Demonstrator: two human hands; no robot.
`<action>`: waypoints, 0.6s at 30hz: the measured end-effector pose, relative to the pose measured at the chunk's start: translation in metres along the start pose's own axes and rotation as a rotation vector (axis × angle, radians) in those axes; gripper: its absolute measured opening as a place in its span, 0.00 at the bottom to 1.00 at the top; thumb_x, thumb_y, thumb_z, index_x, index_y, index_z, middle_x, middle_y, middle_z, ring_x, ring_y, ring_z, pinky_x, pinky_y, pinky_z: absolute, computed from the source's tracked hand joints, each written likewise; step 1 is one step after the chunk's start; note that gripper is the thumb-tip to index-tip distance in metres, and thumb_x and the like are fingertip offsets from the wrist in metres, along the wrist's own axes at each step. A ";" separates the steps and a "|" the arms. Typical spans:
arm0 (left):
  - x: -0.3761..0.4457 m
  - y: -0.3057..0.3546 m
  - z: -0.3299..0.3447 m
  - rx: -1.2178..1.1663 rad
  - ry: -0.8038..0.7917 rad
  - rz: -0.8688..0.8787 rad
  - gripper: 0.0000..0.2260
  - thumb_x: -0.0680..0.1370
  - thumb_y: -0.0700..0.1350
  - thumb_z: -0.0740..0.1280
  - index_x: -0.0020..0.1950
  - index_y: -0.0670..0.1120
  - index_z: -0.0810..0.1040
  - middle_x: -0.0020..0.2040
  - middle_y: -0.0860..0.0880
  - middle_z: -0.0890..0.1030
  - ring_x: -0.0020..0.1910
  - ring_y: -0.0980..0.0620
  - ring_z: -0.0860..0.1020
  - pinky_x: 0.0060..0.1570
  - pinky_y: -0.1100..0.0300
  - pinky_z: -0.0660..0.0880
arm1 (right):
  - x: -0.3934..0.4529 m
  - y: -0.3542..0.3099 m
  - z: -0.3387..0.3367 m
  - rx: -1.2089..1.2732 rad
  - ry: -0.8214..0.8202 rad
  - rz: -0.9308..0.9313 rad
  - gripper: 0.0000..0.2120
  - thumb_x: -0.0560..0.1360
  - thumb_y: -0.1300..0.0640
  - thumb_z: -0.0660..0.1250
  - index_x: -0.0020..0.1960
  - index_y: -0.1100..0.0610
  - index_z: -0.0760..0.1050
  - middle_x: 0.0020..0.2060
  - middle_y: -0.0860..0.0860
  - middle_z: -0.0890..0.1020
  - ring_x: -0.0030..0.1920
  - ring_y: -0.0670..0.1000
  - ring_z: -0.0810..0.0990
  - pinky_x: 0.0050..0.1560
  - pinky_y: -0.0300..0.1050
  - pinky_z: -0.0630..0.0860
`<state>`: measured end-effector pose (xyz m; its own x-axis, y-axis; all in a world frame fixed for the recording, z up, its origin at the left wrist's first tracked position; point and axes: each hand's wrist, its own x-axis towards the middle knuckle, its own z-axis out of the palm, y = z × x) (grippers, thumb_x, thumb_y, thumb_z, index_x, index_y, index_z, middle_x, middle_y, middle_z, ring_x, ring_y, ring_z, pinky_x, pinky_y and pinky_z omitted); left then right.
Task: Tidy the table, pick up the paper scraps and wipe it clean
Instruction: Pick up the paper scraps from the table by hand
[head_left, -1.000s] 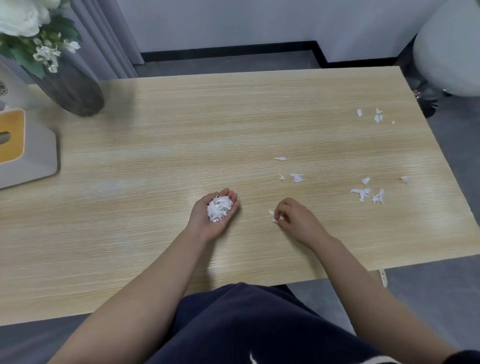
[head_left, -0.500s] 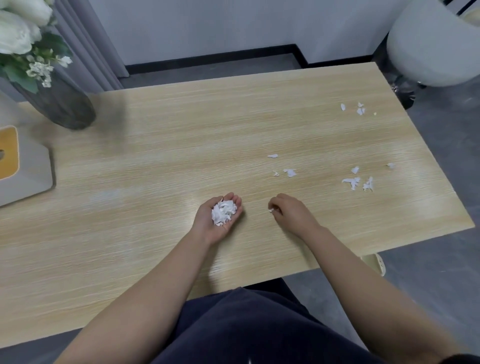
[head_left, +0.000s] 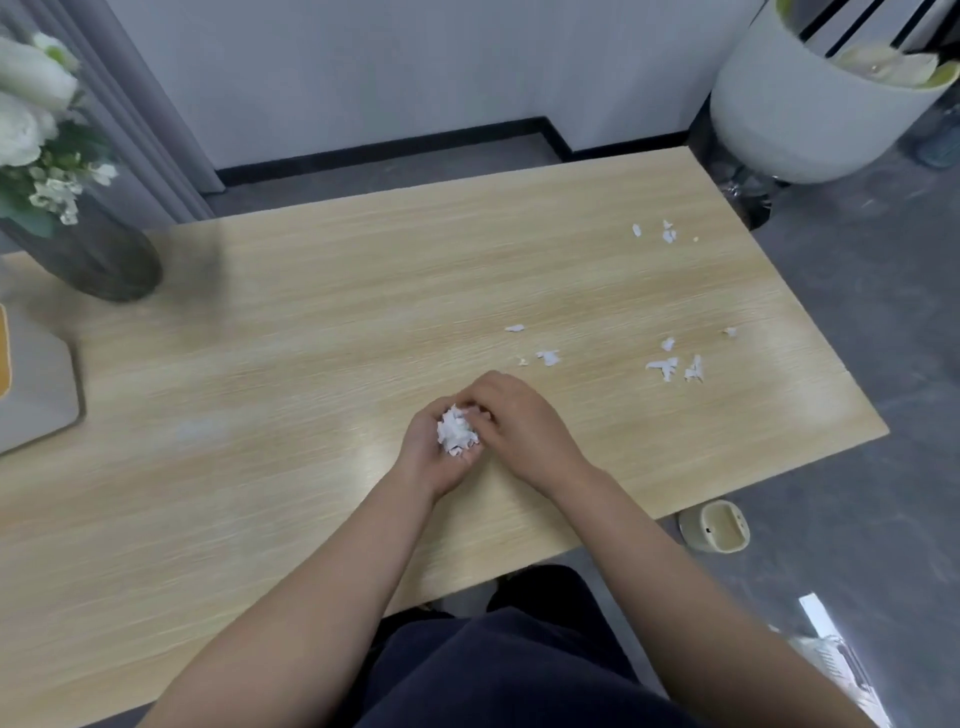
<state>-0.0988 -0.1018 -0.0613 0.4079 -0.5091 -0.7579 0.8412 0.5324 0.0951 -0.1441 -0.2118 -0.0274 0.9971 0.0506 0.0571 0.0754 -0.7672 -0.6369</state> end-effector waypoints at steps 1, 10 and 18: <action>0.003 -0.001 0.003 -0.035 -0.010 -0.022 0.10 0.77 0.40 0.57 0.40 0.39 0.75 0.30 0.47 0.78 0.27 0.52 0.79 0.27 0.66 0.76 | -0.001 0.003 0.002 -0.048 -0.012 -0.039 0.09 0.74 0.63 0.63 0.51 0.60 0.79 0.47 0.54 0.79 0.48 0.56 0.76 0.50 0.50 0.72; 0.029 -0.022 0.046 -0.096 -0.102 0.059 0.04 0.69 0.39 0.64 0.40 0.39 0.76 0.32 0.46 0.79 0.29 0.52 0.80 0.28 0.65 0.77 | 0.006 0.049 -0.031 0.152 0.014 0.013 0.10 0.75 0.59 0.66 0.55 0.57 0.81 0.51 0.49 0.79 0.53 0.52 0.74 0.56 0.40 0.70; 0.044 -0.029 0.065 -0.260 -0.067 0.233 0.09 0.74 0.38 0.61 0.39 0.36 0.77 0.35 0.42 0.81 0.32 0.45 0.82 0.33 0.53 0.81 | 0.028 0.103 -0.061 0.432 0.201 0.240 0.05 0.73 0.63 0.69 0.48 0.57 0.81 0.47 0.49 0.80 0.39 0.37 0.76 0.40 0.25 0.68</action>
<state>-0.0823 -0.1836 -0.0555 0.6078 -0.3926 -0.6903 0.6081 0.7891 0.0866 -0.1094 -0.3284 -0.0449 0.9680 -0.2506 -0.0100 -0.1147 -0.4071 -0.9061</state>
